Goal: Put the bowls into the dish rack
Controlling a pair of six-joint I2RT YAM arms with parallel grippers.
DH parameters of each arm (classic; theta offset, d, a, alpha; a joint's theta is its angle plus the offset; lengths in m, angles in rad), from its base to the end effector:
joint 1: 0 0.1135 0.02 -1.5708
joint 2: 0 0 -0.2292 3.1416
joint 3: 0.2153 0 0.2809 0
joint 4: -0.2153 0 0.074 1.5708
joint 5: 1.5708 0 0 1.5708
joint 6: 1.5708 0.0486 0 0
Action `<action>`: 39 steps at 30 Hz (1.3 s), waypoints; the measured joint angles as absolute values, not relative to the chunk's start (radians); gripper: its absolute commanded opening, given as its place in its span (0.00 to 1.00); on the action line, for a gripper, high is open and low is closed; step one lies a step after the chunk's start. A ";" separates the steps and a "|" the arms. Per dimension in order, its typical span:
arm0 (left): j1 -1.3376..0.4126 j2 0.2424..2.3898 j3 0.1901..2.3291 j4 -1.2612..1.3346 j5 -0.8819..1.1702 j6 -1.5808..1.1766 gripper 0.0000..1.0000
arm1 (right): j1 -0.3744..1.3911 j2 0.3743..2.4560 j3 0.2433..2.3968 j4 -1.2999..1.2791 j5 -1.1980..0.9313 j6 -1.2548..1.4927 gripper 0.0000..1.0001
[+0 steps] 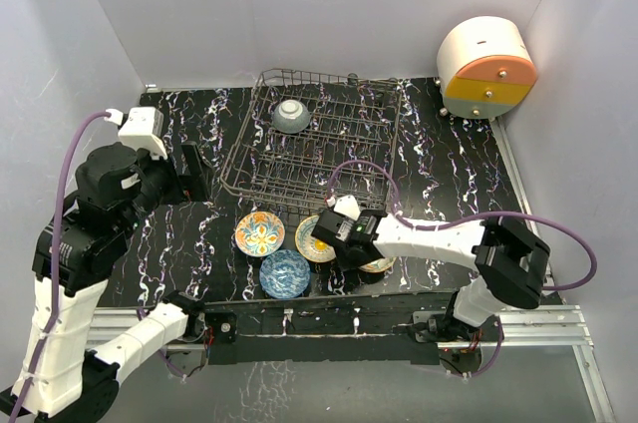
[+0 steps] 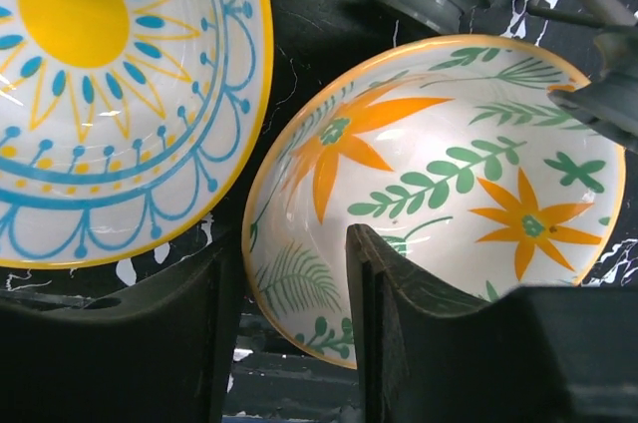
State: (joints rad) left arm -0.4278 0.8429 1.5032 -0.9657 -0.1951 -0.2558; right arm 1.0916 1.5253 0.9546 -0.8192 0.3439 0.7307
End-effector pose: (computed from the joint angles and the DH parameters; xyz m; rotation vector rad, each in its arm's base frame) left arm 0.1527 -0.0593 0.4637 0.0270 1.8801 -0.2880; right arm 0.1503 0.2537 0.1269 -0.4524 2.7219 -0.0959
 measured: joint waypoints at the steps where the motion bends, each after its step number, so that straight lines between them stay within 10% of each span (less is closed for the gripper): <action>1: -0.428 0.842 1.503 -0.966 -0.196 -0.256 0.97 | 1.092 1.529 0.951 -0.816 0.346 0.730 0.32; 8: -0.428 0.834 1.490 -0.965 -0.199 -0.258 0.97 | 1.092 1.539 0.951 -0.802 0.378 0.725 0.09; 29: -0.428 0.818 1.486 -0.966 -0.196 -0.249 0.97 | 1.103 1.286 1.422 -0.987 0.120 0.833 0.08; 39: -0.428 0.809 1.495 -0.966 -0.194 -0.247 0.97 | 0.560 1.410 1.410 -0.506 -0.249 0.891 0.08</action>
